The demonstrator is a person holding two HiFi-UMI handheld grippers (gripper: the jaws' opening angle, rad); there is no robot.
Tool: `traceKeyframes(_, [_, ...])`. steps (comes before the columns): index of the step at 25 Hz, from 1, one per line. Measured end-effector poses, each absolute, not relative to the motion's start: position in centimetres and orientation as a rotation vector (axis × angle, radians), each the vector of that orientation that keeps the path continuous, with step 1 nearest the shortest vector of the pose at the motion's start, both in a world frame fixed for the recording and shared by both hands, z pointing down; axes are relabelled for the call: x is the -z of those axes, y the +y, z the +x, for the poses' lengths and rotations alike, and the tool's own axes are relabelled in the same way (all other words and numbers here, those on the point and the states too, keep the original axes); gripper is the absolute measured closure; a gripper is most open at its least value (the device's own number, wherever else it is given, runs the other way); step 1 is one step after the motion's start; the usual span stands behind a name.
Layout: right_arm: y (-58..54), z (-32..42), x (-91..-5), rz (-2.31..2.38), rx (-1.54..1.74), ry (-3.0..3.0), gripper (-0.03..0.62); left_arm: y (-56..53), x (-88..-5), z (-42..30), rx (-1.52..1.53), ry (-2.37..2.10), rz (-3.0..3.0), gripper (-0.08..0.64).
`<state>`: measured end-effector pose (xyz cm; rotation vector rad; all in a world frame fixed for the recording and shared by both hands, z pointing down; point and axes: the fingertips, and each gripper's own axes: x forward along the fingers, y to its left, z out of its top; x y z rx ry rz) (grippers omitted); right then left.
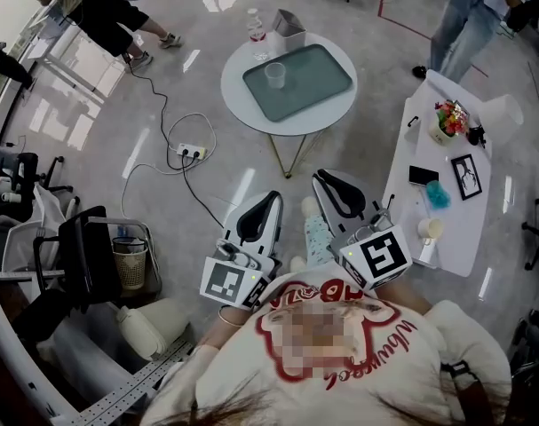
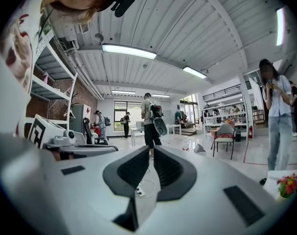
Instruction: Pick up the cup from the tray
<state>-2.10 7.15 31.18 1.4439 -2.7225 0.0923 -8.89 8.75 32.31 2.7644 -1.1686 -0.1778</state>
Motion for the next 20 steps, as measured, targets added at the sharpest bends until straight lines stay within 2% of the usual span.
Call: traceKeyframes(20, [-8.9,-0.3,-30.0,1.313,-0.068,-2.772,0.545,-6.4,-31.8,-6.2,0.17,-1.256,2.724,0.545])
